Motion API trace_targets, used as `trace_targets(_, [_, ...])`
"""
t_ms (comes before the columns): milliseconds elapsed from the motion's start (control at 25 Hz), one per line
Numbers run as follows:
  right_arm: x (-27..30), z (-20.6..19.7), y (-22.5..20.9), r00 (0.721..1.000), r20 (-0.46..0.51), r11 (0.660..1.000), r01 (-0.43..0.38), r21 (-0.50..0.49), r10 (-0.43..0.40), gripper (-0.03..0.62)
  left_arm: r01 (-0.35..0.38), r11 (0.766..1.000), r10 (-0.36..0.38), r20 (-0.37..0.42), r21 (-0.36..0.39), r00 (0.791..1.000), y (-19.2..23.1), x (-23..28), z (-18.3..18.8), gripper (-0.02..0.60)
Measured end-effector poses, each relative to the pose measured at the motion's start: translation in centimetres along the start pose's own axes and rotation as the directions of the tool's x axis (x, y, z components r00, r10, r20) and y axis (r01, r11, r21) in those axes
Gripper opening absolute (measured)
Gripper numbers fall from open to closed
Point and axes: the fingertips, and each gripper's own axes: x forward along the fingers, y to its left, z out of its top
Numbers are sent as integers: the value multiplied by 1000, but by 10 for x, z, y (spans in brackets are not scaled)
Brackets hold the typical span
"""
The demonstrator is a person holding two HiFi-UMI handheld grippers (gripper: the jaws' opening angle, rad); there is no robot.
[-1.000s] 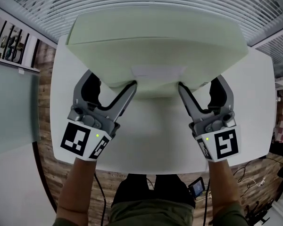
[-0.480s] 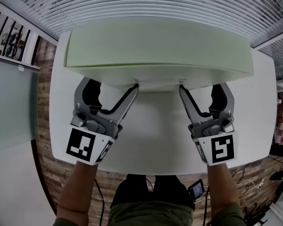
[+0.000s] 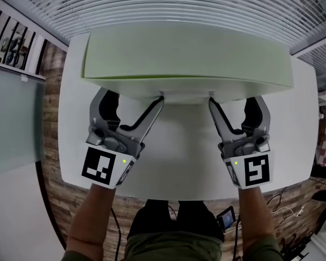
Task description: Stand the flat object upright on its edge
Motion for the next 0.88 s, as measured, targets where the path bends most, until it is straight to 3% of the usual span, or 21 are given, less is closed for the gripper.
trace_targets(880, [2, -1, -4, 1000, -23, 1000, -2, 19, 3, 318, 5, 1000, -5, -24, -25, 1000, 2, 4, -2, 364])
